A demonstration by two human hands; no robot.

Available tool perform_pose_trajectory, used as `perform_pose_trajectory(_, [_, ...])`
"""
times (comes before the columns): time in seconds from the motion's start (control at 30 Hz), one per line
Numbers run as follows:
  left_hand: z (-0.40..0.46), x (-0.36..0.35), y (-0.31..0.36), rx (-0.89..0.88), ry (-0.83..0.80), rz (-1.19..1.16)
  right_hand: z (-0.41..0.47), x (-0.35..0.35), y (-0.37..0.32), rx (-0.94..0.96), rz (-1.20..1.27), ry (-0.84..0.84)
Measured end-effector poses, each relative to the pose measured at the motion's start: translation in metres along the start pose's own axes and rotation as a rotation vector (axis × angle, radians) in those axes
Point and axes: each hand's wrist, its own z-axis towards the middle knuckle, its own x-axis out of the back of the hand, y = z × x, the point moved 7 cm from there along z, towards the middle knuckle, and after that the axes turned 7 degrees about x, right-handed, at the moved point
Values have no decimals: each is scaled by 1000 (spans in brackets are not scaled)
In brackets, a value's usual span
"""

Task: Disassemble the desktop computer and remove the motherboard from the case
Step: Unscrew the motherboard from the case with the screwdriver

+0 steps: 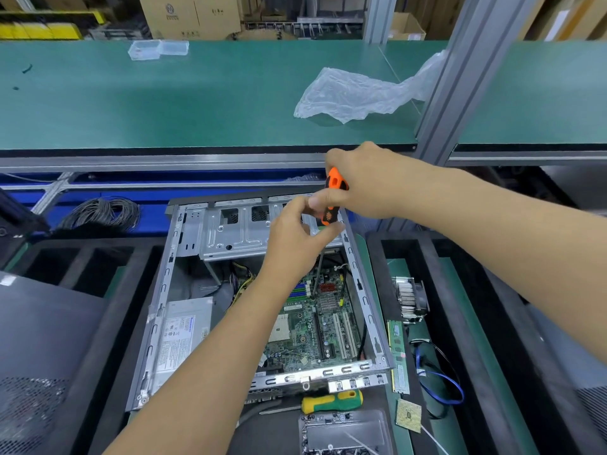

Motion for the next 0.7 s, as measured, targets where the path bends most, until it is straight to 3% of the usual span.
perform_pose_trajectory(0.2, [-3,-7,-7,-13,-94,-38,-1,-3,-1,52,115,-55])
perform_pose_trajectory(0.37, [2,-6,-11,35,-23,-16,-6,-6,0,49,90,48])
perform_pose_trajectory(0.53, [-4,-14,-14,13,-124,-115,-9,-8,-4,116,249,58])
perform_pose_trajectory(0.7, [-6,-10,-12,-10,-50,-115,-10,-9,-2,127,343,27])
